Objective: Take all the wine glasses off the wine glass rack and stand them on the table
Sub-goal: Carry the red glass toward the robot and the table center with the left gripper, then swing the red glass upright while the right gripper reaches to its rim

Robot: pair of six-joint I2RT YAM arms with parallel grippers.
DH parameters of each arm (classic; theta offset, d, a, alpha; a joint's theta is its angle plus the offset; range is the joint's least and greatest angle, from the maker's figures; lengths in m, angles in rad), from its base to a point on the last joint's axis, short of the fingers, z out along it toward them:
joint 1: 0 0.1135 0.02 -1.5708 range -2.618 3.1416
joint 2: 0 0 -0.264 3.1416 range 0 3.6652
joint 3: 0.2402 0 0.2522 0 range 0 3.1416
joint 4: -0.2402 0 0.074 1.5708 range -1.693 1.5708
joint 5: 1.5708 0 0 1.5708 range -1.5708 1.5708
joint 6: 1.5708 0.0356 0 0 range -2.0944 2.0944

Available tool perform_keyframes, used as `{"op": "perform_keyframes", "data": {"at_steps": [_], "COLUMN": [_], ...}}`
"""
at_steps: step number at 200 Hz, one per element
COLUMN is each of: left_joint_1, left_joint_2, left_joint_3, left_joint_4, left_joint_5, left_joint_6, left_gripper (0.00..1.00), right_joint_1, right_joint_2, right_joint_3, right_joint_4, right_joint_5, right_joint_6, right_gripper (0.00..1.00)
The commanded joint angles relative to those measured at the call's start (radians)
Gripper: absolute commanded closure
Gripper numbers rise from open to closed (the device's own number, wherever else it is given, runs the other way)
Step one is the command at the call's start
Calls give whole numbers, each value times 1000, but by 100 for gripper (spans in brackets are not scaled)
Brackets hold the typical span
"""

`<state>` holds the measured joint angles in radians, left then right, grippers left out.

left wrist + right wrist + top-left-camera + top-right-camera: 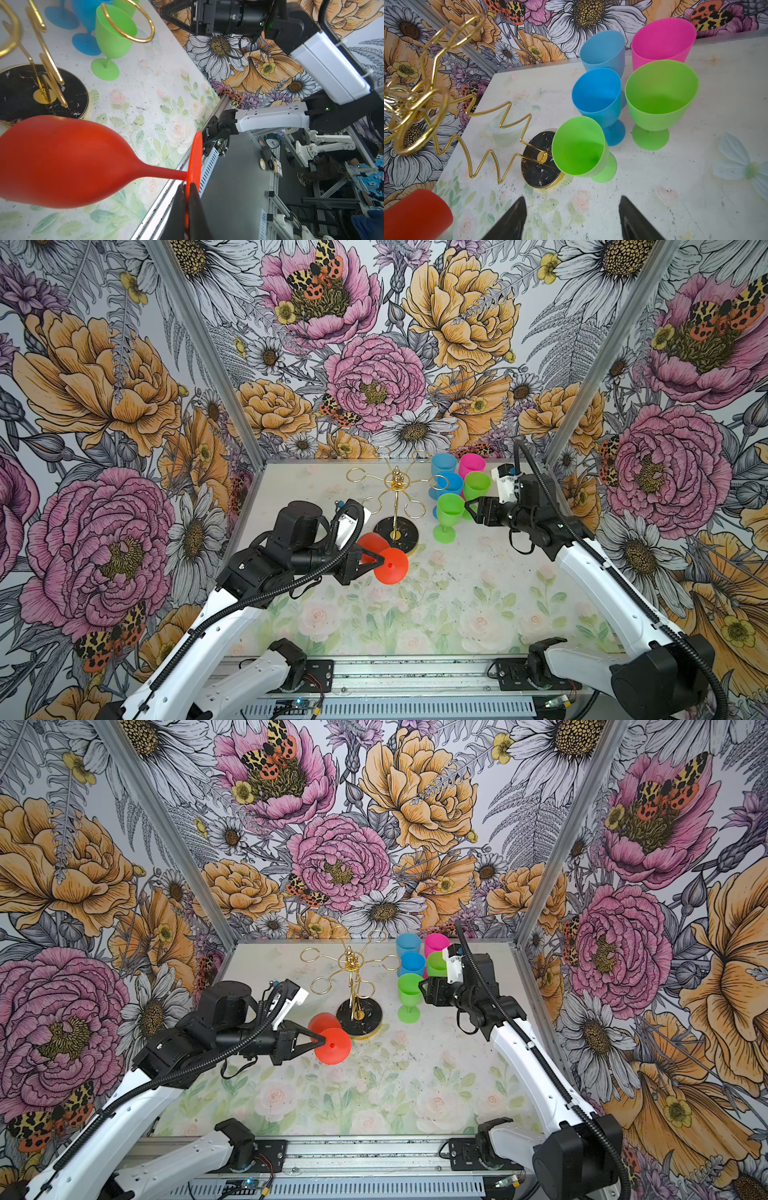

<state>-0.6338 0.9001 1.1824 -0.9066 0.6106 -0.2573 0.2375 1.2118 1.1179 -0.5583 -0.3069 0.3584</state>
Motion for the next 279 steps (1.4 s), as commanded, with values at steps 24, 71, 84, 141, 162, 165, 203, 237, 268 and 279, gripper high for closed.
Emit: {"op": "perform_keyframes", "data": {"at_steps": [24, 71, 84, 141, 162, 165, 203, 237, 268, 279], "left_joint_1": [-141, -200, -218, -277, -285, -286, -310, -348, -396, -414], "left_joint_2": [-40, 12, 26, 74, 80, 79, 78, 72, 72, 72], "left_joint_3": [-77, -94, -102, -140, -153, -156, -207, -229, -247, -253], "left_joint_4": [288, 338, 345, 350, 350, 349, 347, 345, 341, 342], "left_joint_5": [-101, -63, -66, -148, -191, -195, -283, -326, -404, -435], "left_joint_6": [74, 172, 209, 375, 427, 434, 555, 645, 726, 750], "left_gripper": [100, 100, 100, 100, 100, 100, 100, 100, 100, 100], "right_joint_1": [13, 29, 38, 57, 64, 65, 76, 80, 82, 83], "right_joint_2": [51, 103, 116, 158, 170, 172, 191, 202, 216, 221], "right_joint_3": [140, 228, 246, 302, 313, 315, 344, 364, 380, 387], "right_joint_4": [-209, -325, -345, -416, -436, -440, -457, -466, -468, -468], "right_joint_5": [20, -21, -30, -55, -69, -72, -108, -121, -144, -149], "right_joint_6": [-20, -34, -41, -69, -79, -81, -91, -90, -84, -83], "right_gripper": [30, 30, 30, 30, 30, 30, 30, 30, 30, 30]}}
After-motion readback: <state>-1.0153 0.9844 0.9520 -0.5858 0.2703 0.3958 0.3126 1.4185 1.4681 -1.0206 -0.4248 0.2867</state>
